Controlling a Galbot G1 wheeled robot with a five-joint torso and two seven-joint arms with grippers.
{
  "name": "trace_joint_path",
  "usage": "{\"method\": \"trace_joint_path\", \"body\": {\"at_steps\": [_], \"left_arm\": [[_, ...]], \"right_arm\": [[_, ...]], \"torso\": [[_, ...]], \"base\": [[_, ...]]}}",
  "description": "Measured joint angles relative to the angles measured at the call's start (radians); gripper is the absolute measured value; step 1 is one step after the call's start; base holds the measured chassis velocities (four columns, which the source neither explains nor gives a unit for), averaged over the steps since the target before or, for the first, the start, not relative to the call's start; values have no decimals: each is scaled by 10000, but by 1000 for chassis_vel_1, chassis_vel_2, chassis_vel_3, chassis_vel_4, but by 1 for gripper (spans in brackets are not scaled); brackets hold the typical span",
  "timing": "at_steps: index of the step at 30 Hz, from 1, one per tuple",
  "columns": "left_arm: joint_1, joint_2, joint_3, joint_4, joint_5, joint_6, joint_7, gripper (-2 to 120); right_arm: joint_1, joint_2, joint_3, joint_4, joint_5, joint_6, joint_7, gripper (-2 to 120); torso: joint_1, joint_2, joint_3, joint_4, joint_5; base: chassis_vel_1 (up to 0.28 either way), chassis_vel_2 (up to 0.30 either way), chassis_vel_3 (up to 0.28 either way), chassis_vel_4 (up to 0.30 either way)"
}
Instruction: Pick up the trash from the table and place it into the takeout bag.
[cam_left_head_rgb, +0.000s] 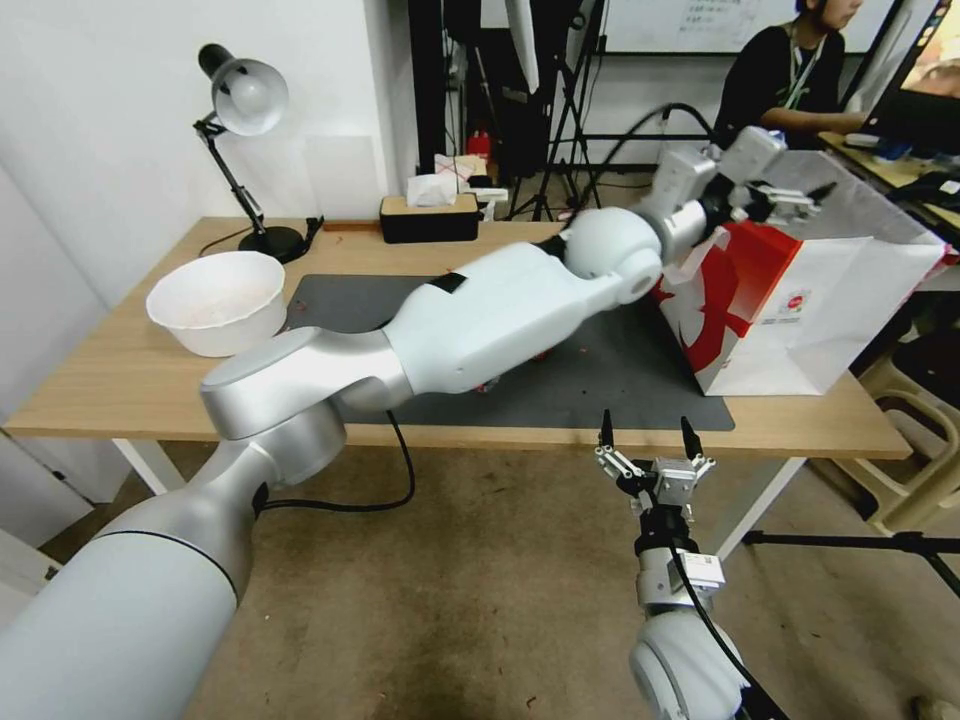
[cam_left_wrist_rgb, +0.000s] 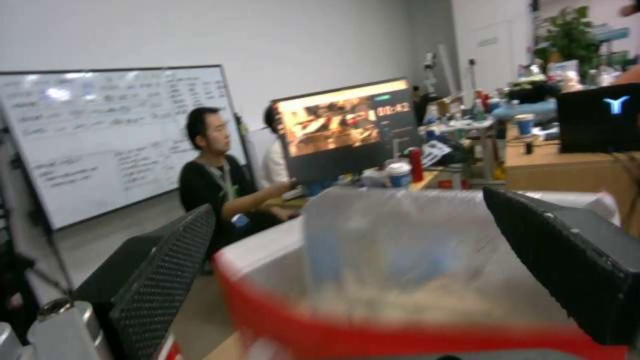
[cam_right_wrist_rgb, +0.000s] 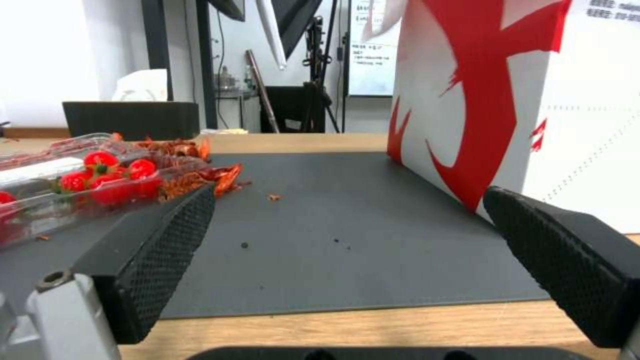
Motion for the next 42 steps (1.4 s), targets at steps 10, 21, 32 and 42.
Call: {"method": "trace_joint_path", "body": {"at_steps": [10, 21, 32, 42], "left_arm": [[1499, 2869, -1006, -1839, 109, 37, -67, 100], [3780, 5243, -2581, -3805, 348, 151, -372, 100], [6587, 6928, -5018, -5153, 984, 108, -380, 100], [10521, 7371, -8291, -6405, 2375, -523, -446, 100]], "right_arm": [[50, -14, -35, -10, 0, -37, -5, 100], [57, -10, -90, -50, -27, -51, -15, 100], [-3, -19, -121, -16, -78, -39, -22, 100], [-12, -49, -187, -70, -107, -8, -25, 100]], "torso": [[0, 0, 1, 7, -6], [-1, 0, 0, 0, 0], [-1, 1, 0, 1, -4], [-1, 1, -1, -2, 4]], "base": [[0, 0, 0, 0], [0, 0, 0, 0], [0, 0, 0, 0], [0, 0, 0, 0]]}}
